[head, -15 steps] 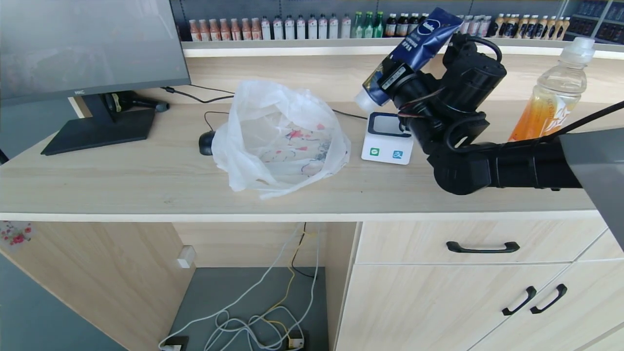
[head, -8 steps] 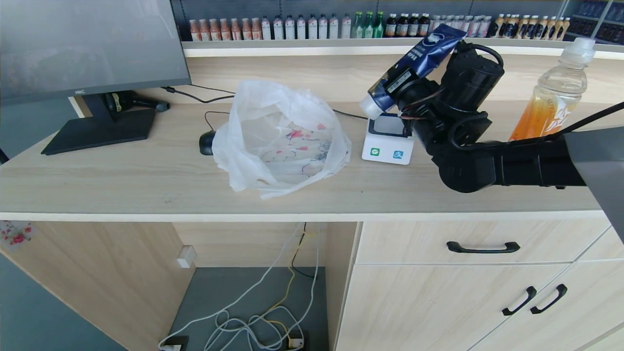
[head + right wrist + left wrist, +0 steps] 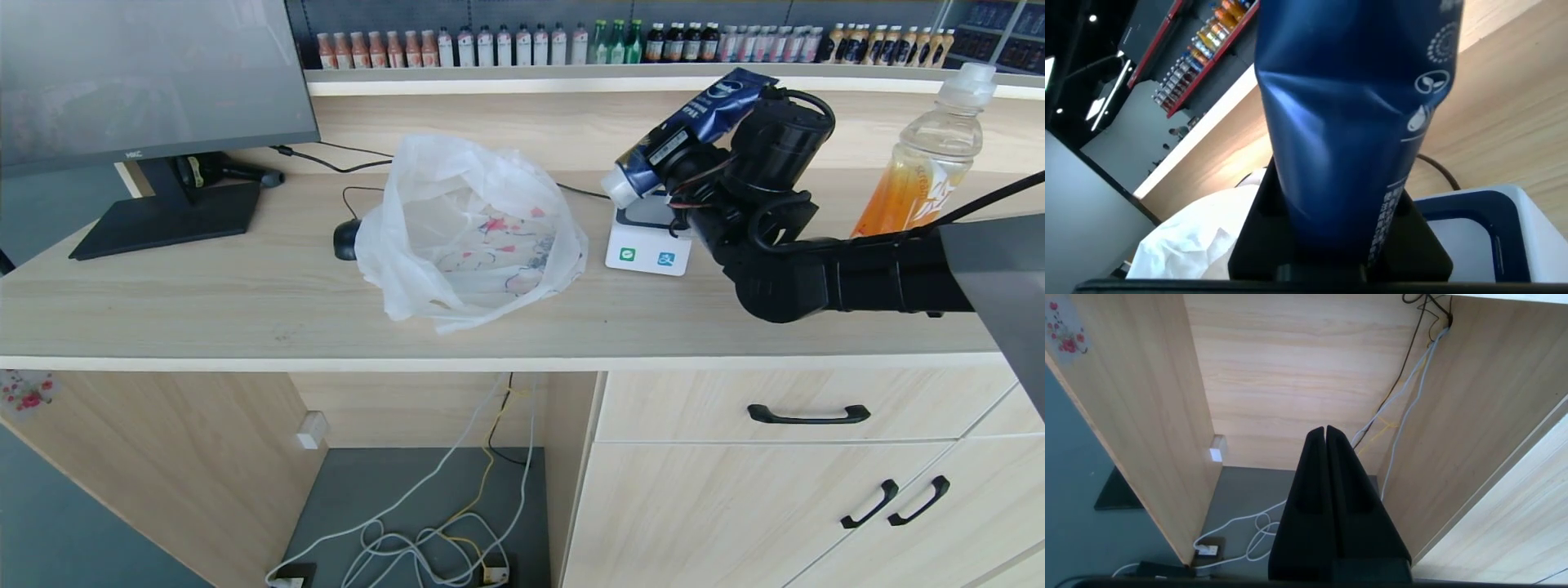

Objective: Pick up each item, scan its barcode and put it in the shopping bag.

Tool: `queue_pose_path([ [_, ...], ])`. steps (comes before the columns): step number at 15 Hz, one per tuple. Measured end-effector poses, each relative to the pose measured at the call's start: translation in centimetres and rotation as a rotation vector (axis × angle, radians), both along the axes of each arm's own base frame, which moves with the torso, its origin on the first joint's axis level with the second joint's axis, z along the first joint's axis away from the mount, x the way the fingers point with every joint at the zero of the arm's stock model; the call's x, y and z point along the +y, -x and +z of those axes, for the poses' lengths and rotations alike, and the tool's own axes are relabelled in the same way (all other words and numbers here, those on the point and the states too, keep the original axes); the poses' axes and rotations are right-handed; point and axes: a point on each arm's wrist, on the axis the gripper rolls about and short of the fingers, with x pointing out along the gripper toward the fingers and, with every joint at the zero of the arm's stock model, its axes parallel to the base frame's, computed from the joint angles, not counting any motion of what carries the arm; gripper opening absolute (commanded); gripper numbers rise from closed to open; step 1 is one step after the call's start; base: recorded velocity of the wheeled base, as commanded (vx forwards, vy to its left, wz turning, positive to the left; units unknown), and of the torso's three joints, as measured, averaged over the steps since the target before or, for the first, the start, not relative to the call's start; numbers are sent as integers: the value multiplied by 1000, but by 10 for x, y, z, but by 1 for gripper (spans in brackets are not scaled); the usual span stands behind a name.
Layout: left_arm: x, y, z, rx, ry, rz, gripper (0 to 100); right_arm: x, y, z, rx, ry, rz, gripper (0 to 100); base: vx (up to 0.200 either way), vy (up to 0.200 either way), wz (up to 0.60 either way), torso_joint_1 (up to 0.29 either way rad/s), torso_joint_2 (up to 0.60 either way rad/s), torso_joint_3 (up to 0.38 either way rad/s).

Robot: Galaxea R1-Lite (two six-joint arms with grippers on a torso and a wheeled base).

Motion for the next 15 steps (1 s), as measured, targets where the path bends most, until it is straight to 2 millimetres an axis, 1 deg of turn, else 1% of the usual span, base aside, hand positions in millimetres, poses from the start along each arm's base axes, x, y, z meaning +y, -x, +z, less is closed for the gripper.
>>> queue_pose_path([
  [4,0,0,0,0,0,0,0,-4,-3,-2,5,0,-9,0,0,0,0,0,0,0],
  [15,0,0,0,0,0,0,0,-5,-7,-7,24,-2,-5,0,0,0,0,0,0,0],
])
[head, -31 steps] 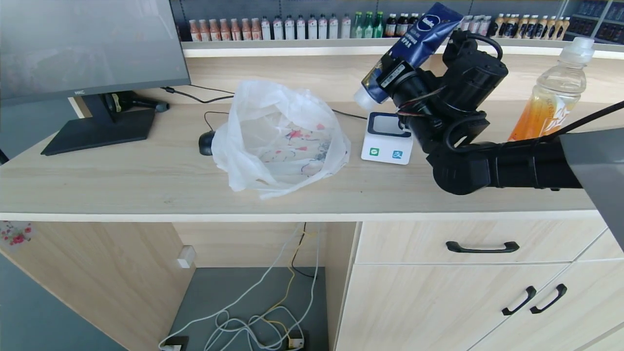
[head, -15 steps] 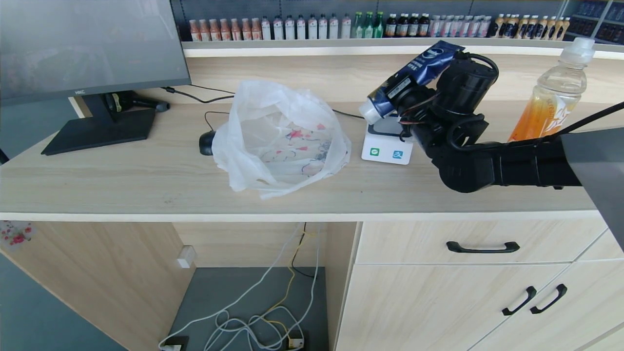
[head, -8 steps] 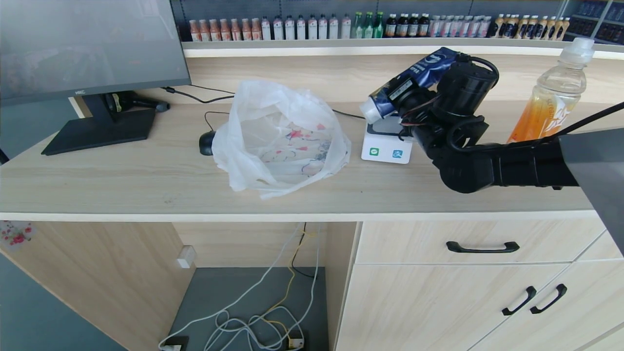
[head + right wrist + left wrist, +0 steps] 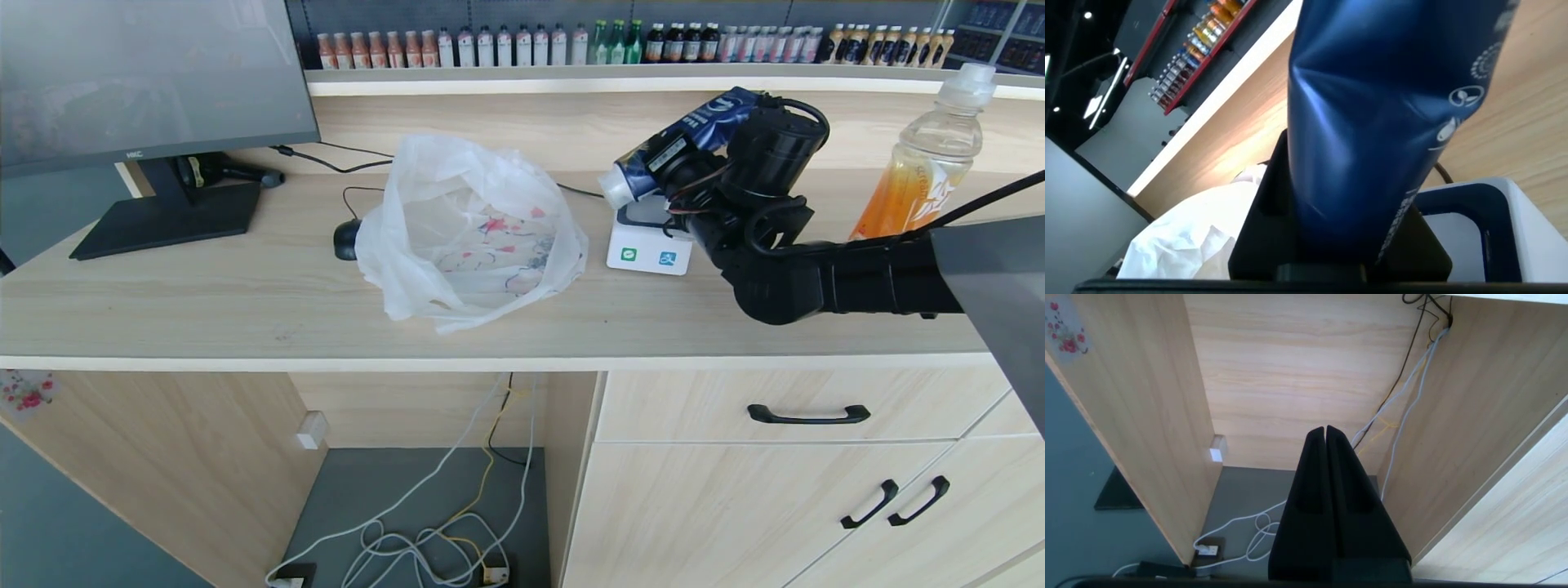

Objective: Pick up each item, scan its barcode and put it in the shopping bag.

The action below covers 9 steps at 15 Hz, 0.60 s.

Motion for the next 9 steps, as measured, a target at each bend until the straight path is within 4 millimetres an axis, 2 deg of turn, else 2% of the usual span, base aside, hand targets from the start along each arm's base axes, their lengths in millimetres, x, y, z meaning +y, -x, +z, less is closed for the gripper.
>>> queue_pose_path([
  [9,0,0,0,0,0,0,0,-5,-3,0,-1,-2,-13,0,0,0,0,0,0,0],
])
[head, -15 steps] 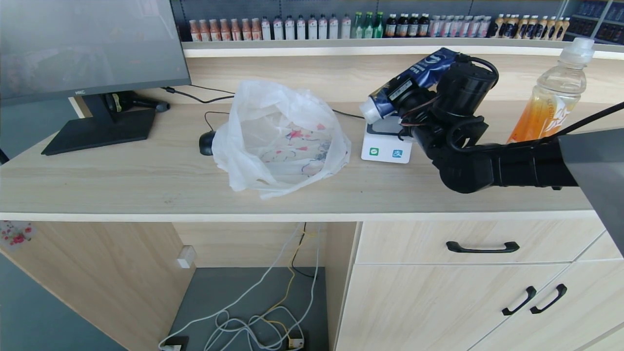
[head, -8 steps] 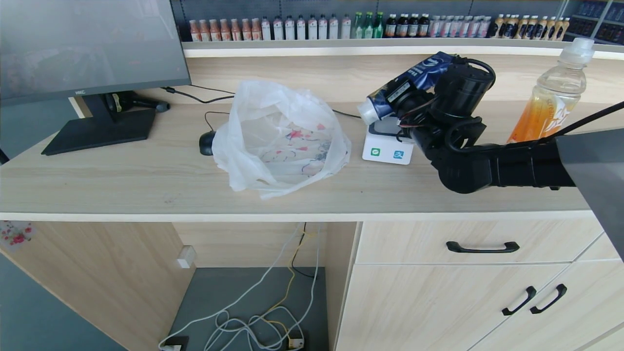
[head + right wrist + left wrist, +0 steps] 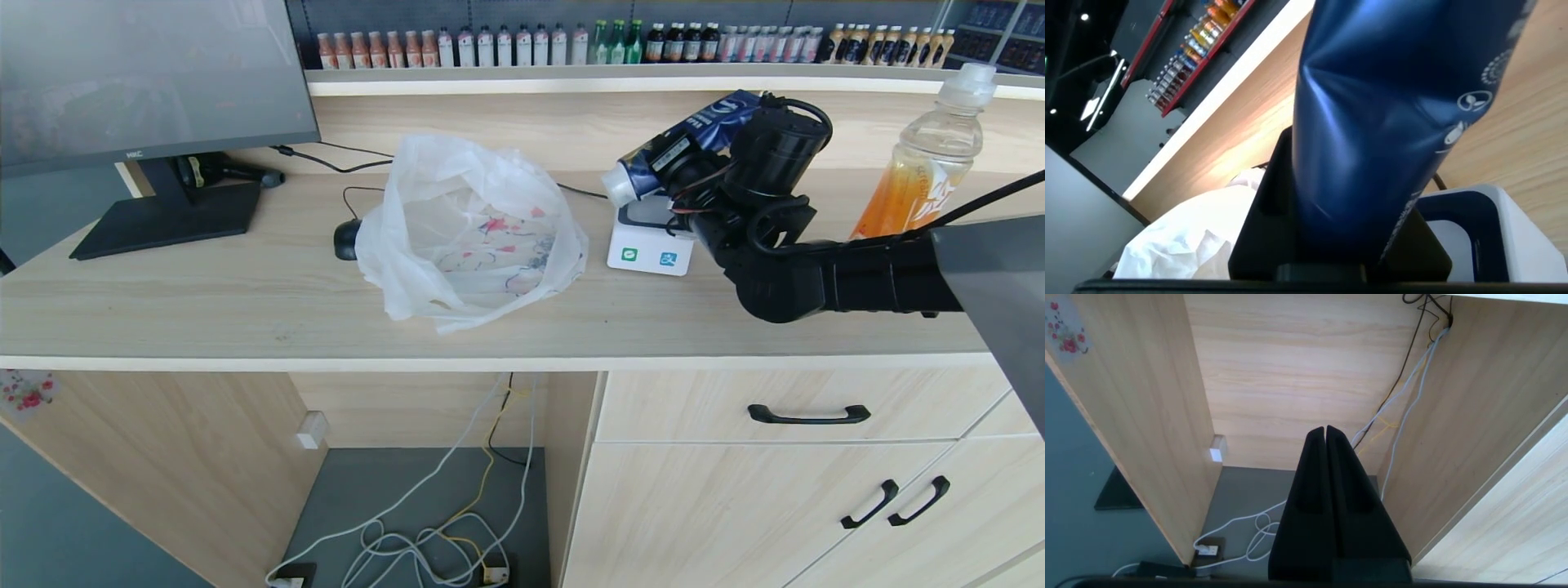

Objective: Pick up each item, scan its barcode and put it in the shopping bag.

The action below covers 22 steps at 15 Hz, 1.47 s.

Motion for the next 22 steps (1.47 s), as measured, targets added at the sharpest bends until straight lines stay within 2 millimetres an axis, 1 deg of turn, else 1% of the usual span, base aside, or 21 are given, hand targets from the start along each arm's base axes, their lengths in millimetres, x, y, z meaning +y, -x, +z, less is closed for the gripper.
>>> queue_pose_path([
  [5,0,0,0,0,0,0,0,-1,0,0,0,1,-4,0,0,0,0,0,0,0],
  [9,0,0,0,0,0,0,0,4,9,12,-27,32,5,0,0,0,0,0,0,0],
  [13,0,0,0,0,0,0,0,23,33,34,-137,187,52,0,0,0,0,0,0,0],
  [15,0,0,0,0,0,0,0,28,41,42,-182,264,35,0,0,0,0,0,0,0],
  [17,0,0,0,0,0,0,0,29,48,49,-289,386,-6,0,0,0,0,0,0,0],
  [18,0,0,0,0,0,0,0,31,52,48,-353,441,7,0,0,0,0,0,0,0],
  [20,0,0,0,0,0,0,0,34,60,35,-464,575,34,0,0,0,0,0,0,0],
  [22,0,0,0,0,0,0,0,33,65,23,-493,644,30,0,0,0,0,0,0,0],
])
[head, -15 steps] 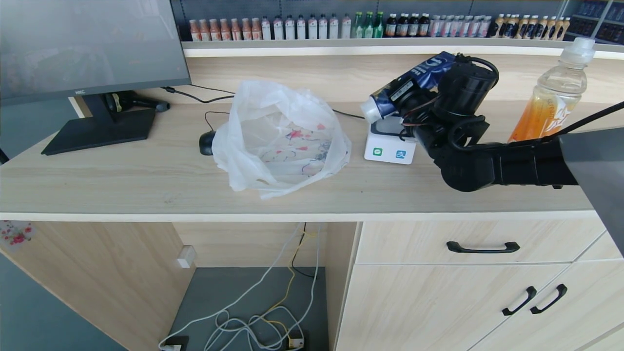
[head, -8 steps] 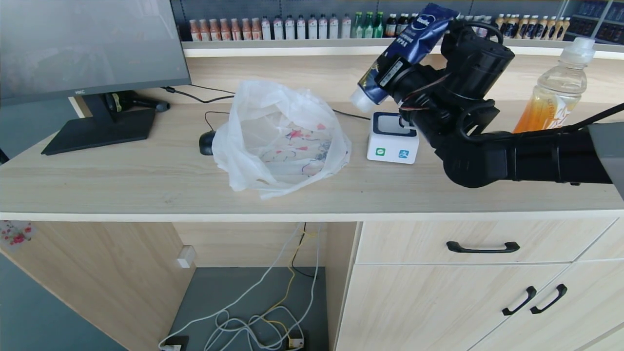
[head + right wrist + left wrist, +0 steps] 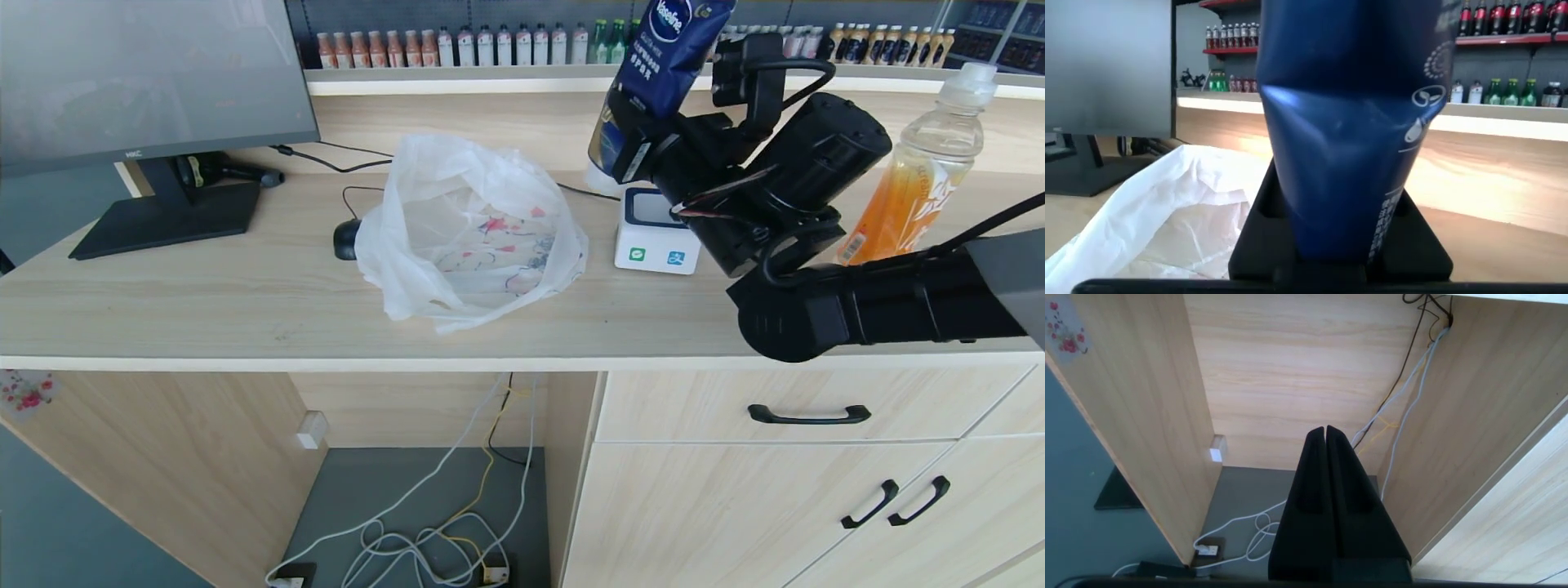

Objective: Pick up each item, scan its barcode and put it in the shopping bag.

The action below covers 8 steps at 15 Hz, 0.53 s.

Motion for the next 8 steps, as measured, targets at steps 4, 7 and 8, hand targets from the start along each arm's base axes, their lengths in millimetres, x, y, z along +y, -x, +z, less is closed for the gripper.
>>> queue_pose_path([
  [4,0,0,0,0,0,0,0,-9,19,-7,-6,88,-41,0,0,0,0,0,0,0],
  [7,0,0,0,0,0,0,0,-19,37,-15,-62,103,-73,0,0,0,0,0,0,0],
  [8,0,0,0,0,0,0,0,-21,42,-21,-62,105,-76,0,0,0,0,0,0,0],
])
